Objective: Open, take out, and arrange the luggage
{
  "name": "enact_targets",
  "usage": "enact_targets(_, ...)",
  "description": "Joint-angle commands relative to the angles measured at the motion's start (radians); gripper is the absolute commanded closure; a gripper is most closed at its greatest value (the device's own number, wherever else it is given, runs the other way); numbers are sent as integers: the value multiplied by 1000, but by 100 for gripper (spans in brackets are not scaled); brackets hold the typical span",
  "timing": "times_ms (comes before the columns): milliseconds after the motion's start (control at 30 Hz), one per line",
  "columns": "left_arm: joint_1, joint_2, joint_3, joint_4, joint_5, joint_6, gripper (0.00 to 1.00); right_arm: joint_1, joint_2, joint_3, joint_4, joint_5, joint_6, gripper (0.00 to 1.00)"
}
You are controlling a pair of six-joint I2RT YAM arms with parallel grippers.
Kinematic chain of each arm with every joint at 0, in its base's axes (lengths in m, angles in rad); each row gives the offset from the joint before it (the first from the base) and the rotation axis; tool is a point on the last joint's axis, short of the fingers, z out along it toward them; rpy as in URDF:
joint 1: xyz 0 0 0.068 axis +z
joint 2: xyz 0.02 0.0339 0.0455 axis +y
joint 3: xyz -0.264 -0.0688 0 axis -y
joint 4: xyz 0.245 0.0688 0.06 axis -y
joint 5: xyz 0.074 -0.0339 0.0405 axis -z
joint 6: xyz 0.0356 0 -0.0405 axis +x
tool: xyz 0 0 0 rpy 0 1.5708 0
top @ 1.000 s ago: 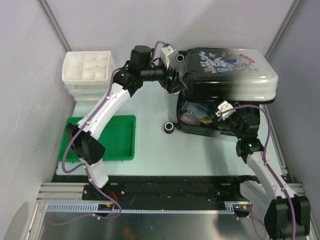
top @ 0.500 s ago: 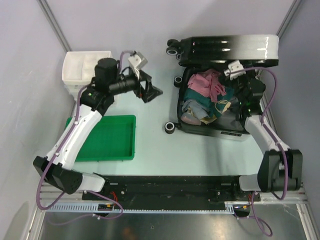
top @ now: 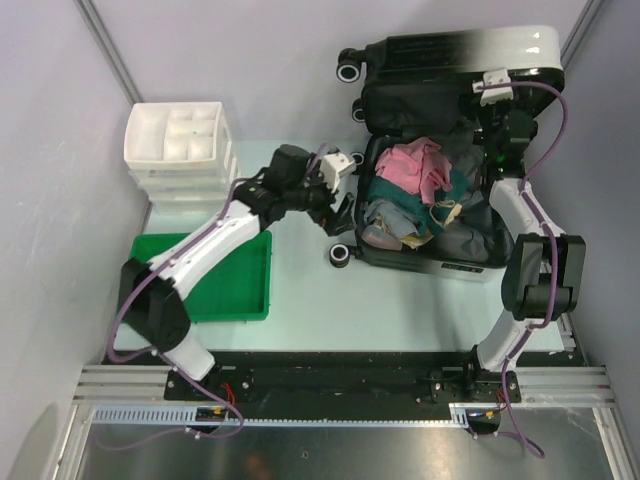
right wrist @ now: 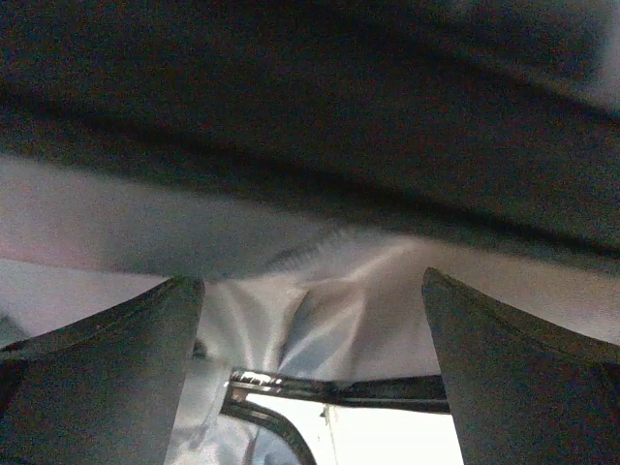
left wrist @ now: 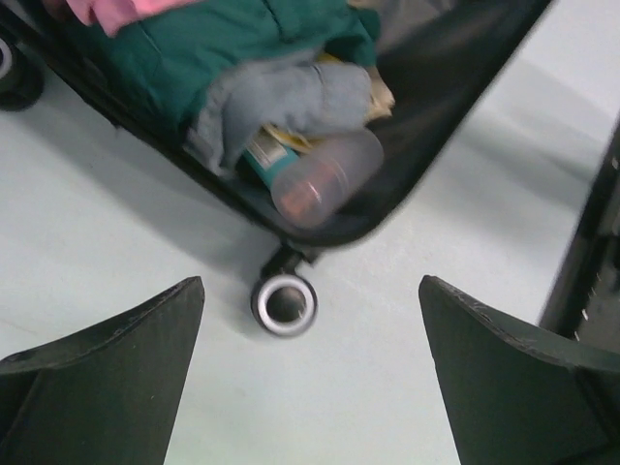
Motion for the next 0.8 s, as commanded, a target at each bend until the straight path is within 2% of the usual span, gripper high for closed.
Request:
enact_targets(0,-26,141,183,64,-178,-144,2,-31,55,153,37,72,35,0)
enact_targets(67,-32,245,293,64,-268,-201,2,-42,76,184,20,77,46,0)
enact_targets(167,-32,371,420,64,-331,-305,2,-51,93,227,-1,75,54,0)
enact_targets(333,-36,521,529,63,-429,-369,6,-62,110,261,-9,55,32,0)
enact_targets(433,-45,558,501,63,-472,-376,9,-79,136,293,-11,49,11,0)
enact_targets(567,-65,563,428,64,-430,-399,14,-102,193,354,-23,55,-4,0)
enact_targets(600,-74,563,415,64,-394,-398,16,-105,214,368,-26,64,-11,0)
enact_targets(633,-83,558,384,64,-373,-387,23,-111,225,379,-24,70,-27,0)
enact_targets(767,-190,543,358,69,-316,-340,36,-133,273,431,-30,92,-64,0)
